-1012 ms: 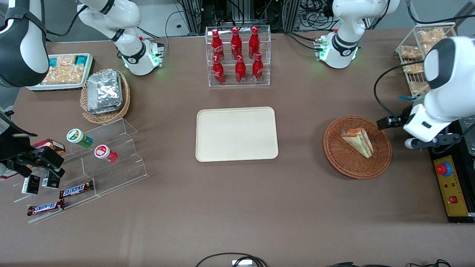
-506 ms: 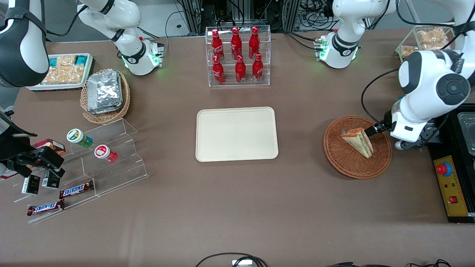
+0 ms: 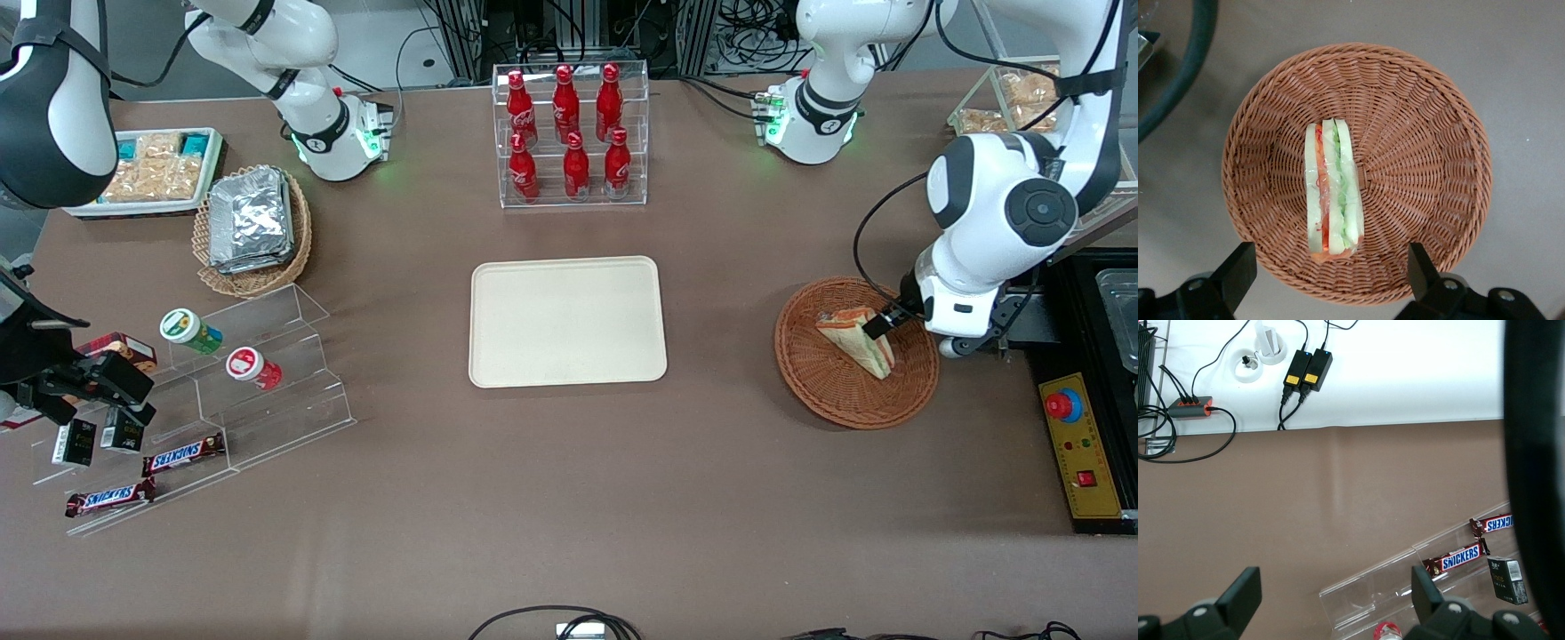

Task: Place sandwich from basket to tray
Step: 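Lower the open left gripper around the sandwich and close it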

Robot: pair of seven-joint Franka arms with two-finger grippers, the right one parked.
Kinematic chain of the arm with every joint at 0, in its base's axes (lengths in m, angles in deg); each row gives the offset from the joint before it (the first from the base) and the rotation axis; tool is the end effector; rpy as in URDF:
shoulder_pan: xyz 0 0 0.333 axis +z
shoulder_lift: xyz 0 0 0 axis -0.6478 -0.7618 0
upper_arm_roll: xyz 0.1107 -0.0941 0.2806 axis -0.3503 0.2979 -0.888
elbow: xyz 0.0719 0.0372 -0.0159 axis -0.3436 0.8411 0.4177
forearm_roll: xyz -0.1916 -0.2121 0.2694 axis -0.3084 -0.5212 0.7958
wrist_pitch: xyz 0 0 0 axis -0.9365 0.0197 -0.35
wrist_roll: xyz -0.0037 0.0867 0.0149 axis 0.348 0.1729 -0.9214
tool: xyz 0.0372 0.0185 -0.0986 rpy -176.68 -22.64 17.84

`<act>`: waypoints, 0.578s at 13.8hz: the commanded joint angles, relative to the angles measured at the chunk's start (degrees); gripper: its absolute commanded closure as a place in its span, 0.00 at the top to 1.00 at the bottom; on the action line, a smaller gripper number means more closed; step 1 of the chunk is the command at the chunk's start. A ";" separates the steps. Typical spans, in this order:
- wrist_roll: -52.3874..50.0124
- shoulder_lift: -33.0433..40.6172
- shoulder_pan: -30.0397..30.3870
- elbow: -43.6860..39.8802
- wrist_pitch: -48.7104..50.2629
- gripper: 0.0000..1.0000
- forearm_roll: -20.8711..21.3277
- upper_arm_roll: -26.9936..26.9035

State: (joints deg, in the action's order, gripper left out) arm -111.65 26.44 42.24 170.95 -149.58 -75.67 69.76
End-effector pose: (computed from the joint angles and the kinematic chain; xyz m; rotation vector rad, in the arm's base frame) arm 0.5146 -0.0219 0.3481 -2.9437 -0.9223 0.0439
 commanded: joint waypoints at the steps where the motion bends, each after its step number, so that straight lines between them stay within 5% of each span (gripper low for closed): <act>1: -4.18 1.02 0.34 4.58 -5.80 1.00 0.62 0.36; 8: -5.95 -3.01 0.51 10.04 -18.29 1.00 0.54 0.01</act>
State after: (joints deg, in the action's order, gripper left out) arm -116.30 24.37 42.24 179.52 -164.25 -75.67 69.72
